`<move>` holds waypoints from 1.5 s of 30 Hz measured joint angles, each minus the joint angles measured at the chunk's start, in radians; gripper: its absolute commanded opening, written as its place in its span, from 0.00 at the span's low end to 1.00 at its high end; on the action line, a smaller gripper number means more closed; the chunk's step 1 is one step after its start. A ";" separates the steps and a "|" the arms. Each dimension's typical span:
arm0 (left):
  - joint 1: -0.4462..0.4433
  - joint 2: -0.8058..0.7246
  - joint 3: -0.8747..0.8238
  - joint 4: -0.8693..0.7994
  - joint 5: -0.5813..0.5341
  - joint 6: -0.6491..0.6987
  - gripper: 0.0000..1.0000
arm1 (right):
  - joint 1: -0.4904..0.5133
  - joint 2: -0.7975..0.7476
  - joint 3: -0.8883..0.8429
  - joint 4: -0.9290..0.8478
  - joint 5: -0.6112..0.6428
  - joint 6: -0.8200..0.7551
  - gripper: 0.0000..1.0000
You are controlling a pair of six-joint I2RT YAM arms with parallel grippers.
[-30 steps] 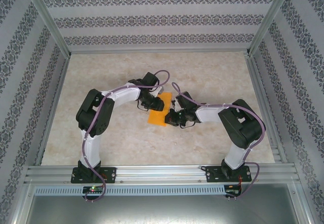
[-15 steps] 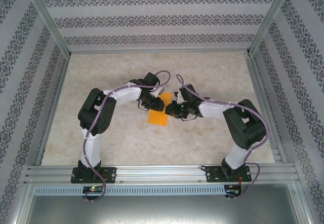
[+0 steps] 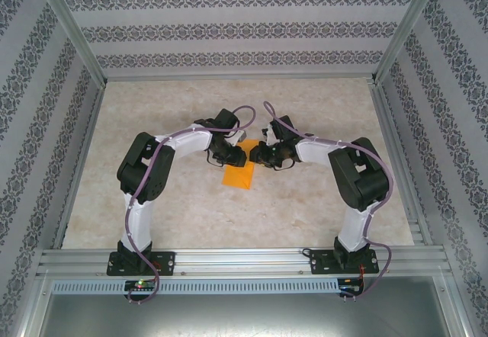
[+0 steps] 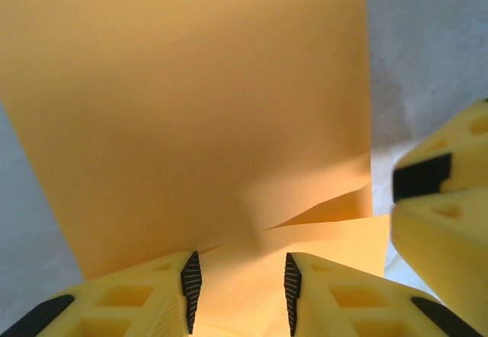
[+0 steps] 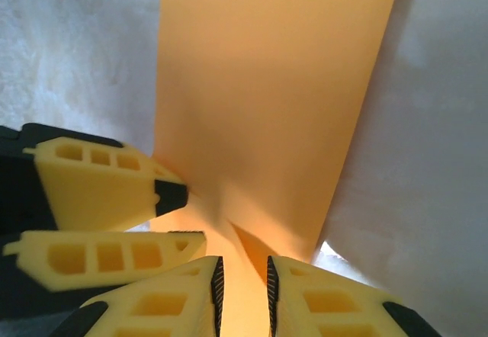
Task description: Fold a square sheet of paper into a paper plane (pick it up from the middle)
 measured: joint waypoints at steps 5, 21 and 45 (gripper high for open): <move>0.002 0.000 -0.004 0.005 0.002 0.000 0.38 | -0.003 0.023 0.008 -0.014 -0.020 -0.015 0.24; 0.010 -0.002 -0.011 0.016 0.024 -0.003 0.38 | -0.003 0.023 0.008 -0.040 -0.069 -0.031 0.21; 0.013 -0.002 -0.016 0.025 0.047 -0.018 0.38 | -0.003 0.069 0.058 -0.093 -0.039 -0.089 0.00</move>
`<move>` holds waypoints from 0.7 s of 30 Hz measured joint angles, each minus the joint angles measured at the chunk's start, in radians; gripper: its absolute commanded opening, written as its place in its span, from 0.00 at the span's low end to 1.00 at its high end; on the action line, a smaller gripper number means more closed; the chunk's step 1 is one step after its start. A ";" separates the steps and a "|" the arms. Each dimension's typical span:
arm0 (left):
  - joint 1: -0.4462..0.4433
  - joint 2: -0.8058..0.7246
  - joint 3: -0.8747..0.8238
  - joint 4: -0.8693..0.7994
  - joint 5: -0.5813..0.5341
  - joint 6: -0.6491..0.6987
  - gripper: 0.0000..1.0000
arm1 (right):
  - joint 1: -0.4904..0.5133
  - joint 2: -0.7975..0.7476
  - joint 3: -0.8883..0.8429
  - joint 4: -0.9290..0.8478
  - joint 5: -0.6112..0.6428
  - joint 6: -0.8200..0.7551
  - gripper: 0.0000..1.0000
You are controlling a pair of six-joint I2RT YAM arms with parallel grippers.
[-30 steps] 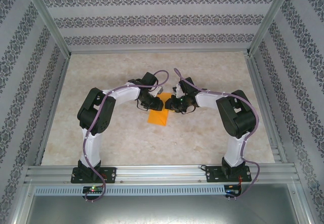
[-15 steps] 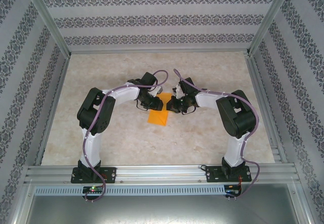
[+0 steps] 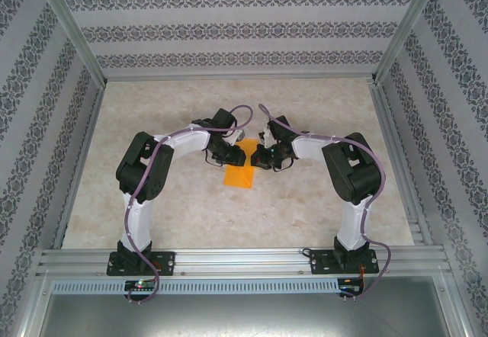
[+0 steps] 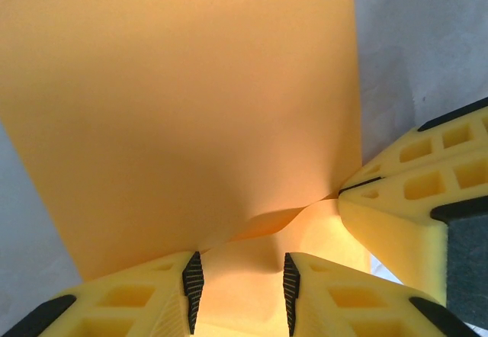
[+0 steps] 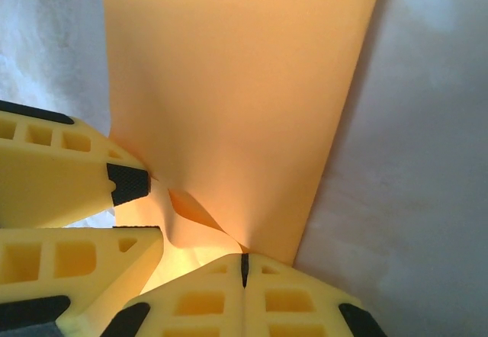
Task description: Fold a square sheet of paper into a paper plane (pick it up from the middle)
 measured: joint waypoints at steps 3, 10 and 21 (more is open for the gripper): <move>0.000 0.000 0.000 0.000 0.001 0.000 0.38 | -0.003 0.000 0.003 -0.003 0.008 -0.005 0.00; 0.000 0.000 0.000 0.001 0.003 0.000 0.38 | -0.009 0.006 0.008 -0.004 0.016 -0.011 0.00; 0.000 -0.006 0.000 0.000 0.003 0.000 0.38 | -0.013 0.012 0.017 -0.015 0.016 -0.034 0.00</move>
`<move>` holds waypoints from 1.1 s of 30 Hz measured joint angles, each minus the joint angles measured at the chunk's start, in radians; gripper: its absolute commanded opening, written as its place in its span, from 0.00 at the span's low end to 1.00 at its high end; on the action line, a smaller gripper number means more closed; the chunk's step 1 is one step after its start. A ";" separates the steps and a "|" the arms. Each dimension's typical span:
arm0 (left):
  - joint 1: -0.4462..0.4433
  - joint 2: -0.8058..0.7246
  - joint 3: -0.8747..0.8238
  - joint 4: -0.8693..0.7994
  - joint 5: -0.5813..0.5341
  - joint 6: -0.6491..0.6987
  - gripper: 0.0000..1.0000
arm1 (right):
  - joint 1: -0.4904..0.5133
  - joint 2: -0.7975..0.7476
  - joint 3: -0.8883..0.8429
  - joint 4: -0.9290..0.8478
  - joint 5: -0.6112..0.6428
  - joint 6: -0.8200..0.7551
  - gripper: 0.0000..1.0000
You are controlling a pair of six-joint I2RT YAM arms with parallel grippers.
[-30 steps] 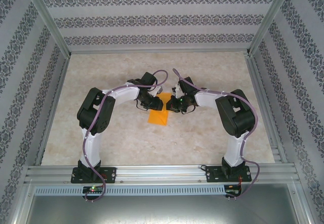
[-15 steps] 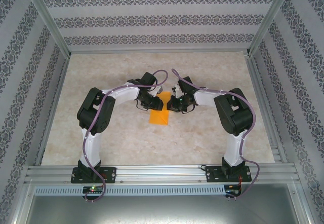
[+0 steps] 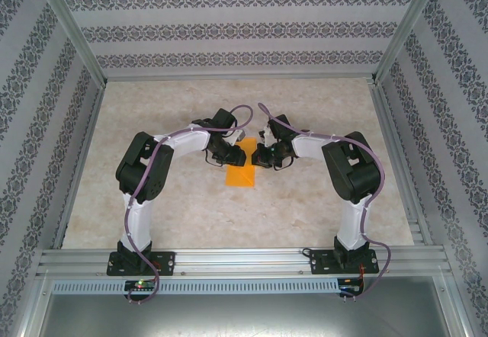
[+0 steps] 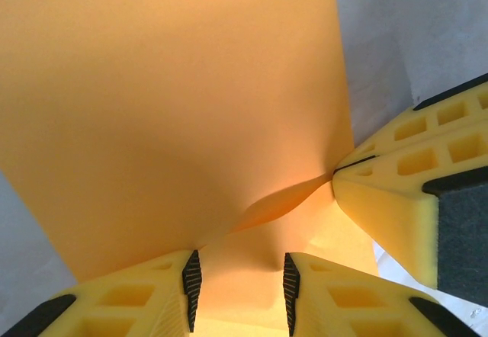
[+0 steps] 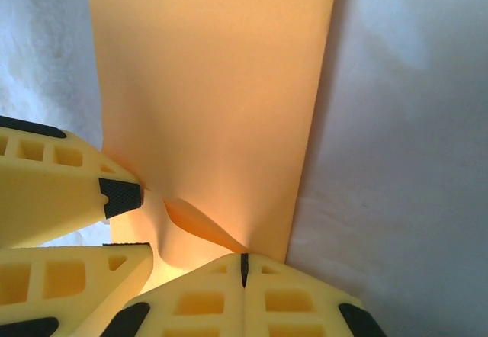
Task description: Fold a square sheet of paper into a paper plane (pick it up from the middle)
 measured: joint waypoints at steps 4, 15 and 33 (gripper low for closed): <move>0.000 -0.015 0.003 -0.001 0.002 -0.008 0.37 | -0.001 0.001 0.002 -0.004 0.000 -0.008 0.00; -0.005 -0.043 0.031 0.004 0.090 -0.039 0.24 | -0.006 0.002 0.002 -0.006 -0.002 -0.026 0.00; -0.010 0.047 0.034 0.001 0.079 -0.029 0.24 | -0.006 0.001 0.002 -0.004 -0.005 -0.021 0.04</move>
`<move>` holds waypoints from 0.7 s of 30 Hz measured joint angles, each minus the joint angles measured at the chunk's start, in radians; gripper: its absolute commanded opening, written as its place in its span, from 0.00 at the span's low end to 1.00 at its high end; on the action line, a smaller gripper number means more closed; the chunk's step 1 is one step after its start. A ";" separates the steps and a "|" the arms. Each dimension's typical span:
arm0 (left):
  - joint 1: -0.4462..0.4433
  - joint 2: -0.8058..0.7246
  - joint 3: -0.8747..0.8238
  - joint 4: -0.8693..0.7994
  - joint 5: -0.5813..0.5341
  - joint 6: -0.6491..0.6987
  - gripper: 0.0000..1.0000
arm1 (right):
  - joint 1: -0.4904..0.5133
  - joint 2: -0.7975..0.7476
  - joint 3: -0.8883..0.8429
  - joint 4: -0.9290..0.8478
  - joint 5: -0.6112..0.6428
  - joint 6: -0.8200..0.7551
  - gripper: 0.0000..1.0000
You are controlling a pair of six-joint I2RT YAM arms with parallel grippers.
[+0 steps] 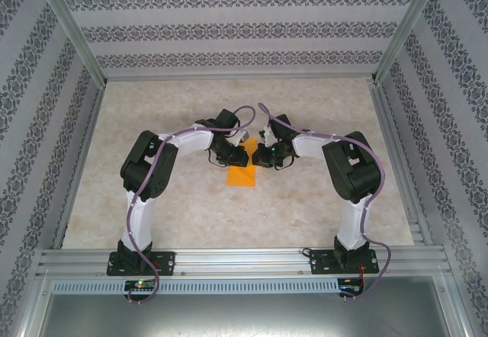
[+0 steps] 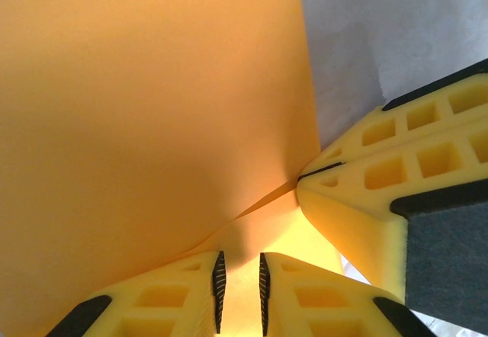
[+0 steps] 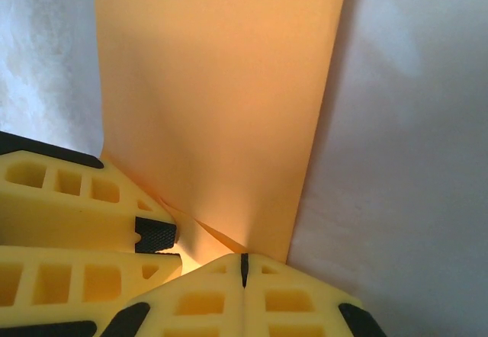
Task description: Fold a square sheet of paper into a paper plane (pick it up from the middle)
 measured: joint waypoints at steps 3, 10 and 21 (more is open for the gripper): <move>0.000 0.002 0.000 0.000 -0.003 0.001 0.23 | 0.000 -0.005 -0.002 -0.001 0.003 0.002 0.09; 0.001 0.006 0.000 0.004 -0.003 0.004 0.23 | -0.007 -0.109 -0.046 -0.015 0.035 0.020 0.19; 0.003 0.010 0.000 0.007 0.002 0.004 0.23 | 0.088 -0.269 -0.251 0.113 -0.008 0.169 0.09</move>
